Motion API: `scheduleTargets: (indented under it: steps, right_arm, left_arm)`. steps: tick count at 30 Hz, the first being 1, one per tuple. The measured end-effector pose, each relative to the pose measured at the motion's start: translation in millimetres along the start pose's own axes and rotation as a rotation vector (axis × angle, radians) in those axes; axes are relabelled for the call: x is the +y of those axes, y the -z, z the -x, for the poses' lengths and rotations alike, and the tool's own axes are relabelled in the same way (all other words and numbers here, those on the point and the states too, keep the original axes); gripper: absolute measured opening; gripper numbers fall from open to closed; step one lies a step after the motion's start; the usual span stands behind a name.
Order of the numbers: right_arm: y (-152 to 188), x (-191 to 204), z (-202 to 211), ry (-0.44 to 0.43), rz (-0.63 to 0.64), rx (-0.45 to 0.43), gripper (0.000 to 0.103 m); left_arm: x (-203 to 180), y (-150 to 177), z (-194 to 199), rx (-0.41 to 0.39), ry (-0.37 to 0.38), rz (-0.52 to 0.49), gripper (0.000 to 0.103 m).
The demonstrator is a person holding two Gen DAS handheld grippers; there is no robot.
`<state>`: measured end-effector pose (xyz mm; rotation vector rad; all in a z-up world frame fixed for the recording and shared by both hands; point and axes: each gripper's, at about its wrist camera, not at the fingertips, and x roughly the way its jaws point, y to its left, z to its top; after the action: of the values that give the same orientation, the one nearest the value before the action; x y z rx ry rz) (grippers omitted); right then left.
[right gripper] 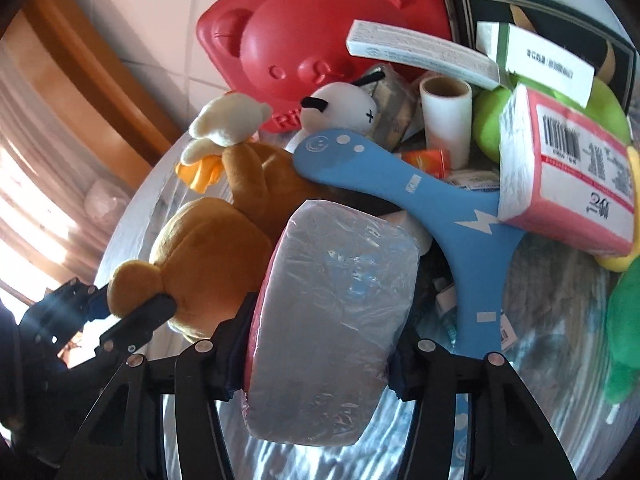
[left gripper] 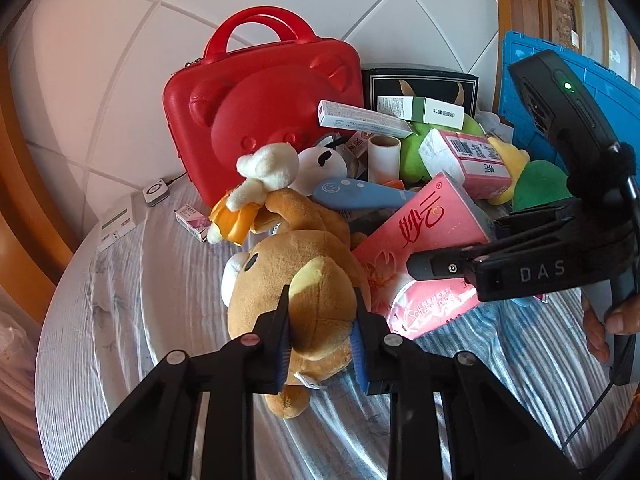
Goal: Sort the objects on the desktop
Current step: 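Grasp the pink tissue pack with the right tool while the left tool grasps the brown teddy bear, then carry the teddy bear and tissue pack into the blue crate with both tools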
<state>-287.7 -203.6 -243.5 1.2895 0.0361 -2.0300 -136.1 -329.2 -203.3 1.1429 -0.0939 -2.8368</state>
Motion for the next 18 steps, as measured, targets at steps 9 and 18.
scheduleTargets:
  steps: [9, 18]
  right_arm:
    - [15.9, 16.5, 53.1, 0.099, 0.112, -0.112, 0.054]
    - [42.1, 20.4, 121.6, 0.150, 0.066, -0.215, 0.054]
  left_arm:
    - [-7.8, -6.3, 38.2, -0.061, 0.051, 0.012, 0.023]
    - [-16.6, -14.3, 68.8, -0.106, 0.107, 0.008, 0.023]
